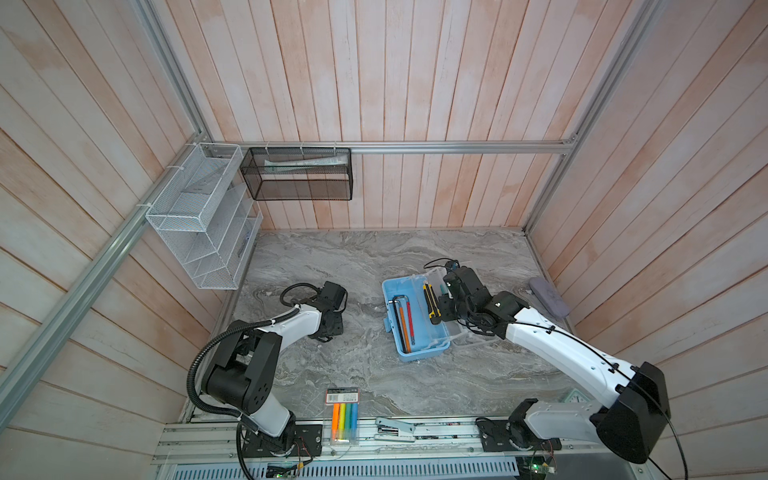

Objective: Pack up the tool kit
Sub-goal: 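Reach the left gripper to the remaining clear-handled screwdriver and grasp it, then carry the screwdriver with the left gripper over the clear tray while the right gripper withdraws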

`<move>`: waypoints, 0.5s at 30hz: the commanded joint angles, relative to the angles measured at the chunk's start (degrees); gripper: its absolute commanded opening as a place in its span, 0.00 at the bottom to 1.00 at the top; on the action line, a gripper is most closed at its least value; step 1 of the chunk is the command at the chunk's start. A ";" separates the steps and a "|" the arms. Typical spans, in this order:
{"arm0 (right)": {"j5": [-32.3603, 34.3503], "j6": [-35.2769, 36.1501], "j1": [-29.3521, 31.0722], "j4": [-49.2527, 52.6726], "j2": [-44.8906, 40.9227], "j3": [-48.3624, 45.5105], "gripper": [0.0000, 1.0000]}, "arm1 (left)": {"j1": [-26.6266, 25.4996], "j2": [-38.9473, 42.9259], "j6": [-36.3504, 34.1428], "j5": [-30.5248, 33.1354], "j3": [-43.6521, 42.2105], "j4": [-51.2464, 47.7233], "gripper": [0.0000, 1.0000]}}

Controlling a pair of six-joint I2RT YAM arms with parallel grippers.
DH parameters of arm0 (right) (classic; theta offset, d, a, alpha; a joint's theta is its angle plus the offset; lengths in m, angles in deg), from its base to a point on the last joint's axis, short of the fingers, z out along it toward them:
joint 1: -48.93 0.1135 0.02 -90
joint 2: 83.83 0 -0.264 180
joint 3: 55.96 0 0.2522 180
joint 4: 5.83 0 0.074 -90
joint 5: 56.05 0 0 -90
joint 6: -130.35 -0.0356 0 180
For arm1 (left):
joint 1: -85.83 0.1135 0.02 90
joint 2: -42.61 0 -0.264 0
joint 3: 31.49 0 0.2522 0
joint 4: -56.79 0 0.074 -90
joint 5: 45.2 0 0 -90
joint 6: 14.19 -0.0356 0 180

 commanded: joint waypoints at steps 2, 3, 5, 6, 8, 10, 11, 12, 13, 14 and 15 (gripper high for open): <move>-0.25 -0.15 -0.20 -1.21 0.70 -1.11 0.27 | 0.11 2.78 1.69 -1.63 -2.07 -0.22 0.54; -0.25 -0.13 -0.22 -1.30 0.80 -1.19 0.27 | 0.16 3.30 1.93 -1.51 -2.53 -0.28 0.52; -0.35 -0.18 -0.19 -1.54 1.10 -1.27 0.27 | 0.11 4.02 2.32 -1.58 -3.34 -0.29 0.48; -0.28 -0.11 -0.20 -1.65 1.28 -1.24 0.27 | 0.16 4.12 2.44 -1.58 -3.57 -0.30 0.45; -0.28 -0.08 -0.23 -1.74 1.73 -1.07 0.27 | 0.09 4.31 2.71 -1.50 -4.05 -0.37 0.41; -0.32 0.12 -0.27 -1.86 2.19 -0.97 0.27 | 0.14 4.09 2.73 -1.50 -4.15 -0.41 0.36; -0.26 0.16 -0.31 -1.84 2.48 -0.87 0.27 | 0.08 4.00 2.78 -1.42 -4.23 -0.36 0.35; -0.06 0.19 -0.31 -1.84 2.63 -0.83 0.27 | 0.10 3.77 2.87 -1.47 -4.19 -0.30 0.33; -0.02 0.18 -0.31 -1.83 2.81 -0.73 0.27 | 0.14 3.63 2.93 -1.50 -4.18 -0.28 0.31; 0.09 0.31 -0.33 -1.75 2.98 -0.63 0.27 | 0.16 3.39 2.96 -1.57 -4.17 -0.23 0.27; 0.17 0.20 -0.31 -1.66 3.08 -0.65 0.27 | 0.06 3.11 3.08 -1.67 -4.18 -0.12 0.23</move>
